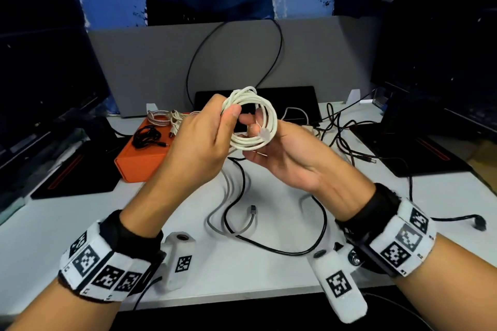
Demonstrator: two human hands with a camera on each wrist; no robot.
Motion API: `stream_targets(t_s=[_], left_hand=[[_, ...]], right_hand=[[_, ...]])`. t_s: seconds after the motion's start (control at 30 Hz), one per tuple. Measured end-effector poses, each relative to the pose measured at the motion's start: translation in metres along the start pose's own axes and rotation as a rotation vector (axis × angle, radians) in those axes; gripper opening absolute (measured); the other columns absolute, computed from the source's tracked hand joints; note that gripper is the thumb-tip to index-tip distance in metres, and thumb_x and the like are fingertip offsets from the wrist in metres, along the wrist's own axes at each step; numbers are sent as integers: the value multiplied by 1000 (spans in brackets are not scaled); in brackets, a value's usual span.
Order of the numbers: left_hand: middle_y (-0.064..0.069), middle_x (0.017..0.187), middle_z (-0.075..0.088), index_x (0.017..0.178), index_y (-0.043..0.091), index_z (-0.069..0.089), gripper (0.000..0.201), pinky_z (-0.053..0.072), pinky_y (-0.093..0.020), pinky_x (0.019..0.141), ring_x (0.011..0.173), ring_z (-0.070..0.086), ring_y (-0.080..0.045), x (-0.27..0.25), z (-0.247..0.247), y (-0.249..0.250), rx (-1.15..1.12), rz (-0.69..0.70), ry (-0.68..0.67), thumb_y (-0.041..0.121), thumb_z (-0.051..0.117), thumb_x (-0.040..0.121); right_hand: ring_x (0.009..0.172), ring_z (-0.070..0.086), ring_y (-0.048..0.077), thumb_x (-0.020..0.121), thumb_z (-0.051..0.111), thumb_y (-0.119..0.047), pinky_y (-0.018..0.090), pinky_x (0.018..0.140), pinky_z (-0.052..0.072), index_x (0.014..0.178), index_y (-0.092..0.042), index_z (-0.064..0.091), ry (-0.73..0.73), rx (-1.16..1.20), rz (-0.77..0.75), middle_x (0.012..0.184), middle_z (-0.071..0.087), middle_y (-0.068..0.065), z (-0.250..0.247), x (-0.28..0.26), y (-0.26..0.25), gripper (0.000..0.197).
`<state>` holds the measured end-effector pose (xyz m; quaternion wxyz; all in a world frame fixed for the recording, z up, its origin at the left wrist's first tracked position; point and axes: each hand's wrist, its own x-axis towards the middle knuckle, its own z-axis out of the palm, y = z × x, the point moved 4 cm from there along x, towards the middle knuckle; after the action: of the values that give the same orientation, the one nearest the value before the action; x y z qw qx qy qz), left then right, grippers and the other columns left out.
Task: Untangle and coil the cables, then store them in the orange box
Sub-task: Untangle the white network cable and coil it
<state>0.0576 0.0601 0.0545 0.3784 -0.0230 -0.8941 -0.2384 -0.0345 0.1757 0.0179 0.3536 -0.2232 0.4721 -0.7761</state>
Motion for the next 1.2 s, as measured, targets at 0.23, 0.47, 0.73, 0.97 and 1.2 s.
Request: stream_targets(t_s=[0.23, 0.47, 0.73, 0.97, 1.2], left_hand=[[-1, 68, 57, 95, 12, 51, 28, 38, -33, 57, 65, 53, -17, -1, 5, -6, 54, -37, 57, 33, 39, 110], [8, 63, 51, 93, 17, 45, 26, 37, -21, 53, 54, 47, -13, 6, -8, -20, 165, -113, 83, 36, 39, 110], [-8, 58, 59, 92, 11, 49, 34, 49, -42, 56, 47, 58, -26, 7, 2, -25, -683, -416, -55, 36, 36, 111], [-16, 69, 72, 95, 10, 54, 35, 58, -35, 63, 66, 73, -30, 10, -1, -37, -762, -490, -133, 37, 37, 110], [-27, 101, 75, 105, 9, 53, 26, 62, -39, 78, 96, 75, -38, 2, 18, -32, -913, -518, -313, 31, 39, 109]], right_hand=[[69, 62, 8, 94, 59, -47, 26, 72, 47, 133, 9, 56, -122, -148, -118, 70, 63, -7, 10, -7, -3, 68], [82, 71, 24, 100, 52, 7, 29, 73, 60, 124, -10, 63, -230, -567, -86, 98, 75, 5, -1, -9, -8, 32], [60, 28, 13, 110, 42, -15, 24, 57, 23, 90, -12, 66, -244, -546, -213, 69, 43, -1, -8, -5, -19, 31], [53, 24, 8, 108, 52, -18, 21, 50, 21, 94, -13, 70, -16, -588, -317, 60, 34, -7, -21, 5, -25, 23], [55, 48, 12, 109, 46, -37, 27, 57, 45, 110, -6, 71, 18, -597, -191, 69, 57, 0, -24, 10, -10, 39]])
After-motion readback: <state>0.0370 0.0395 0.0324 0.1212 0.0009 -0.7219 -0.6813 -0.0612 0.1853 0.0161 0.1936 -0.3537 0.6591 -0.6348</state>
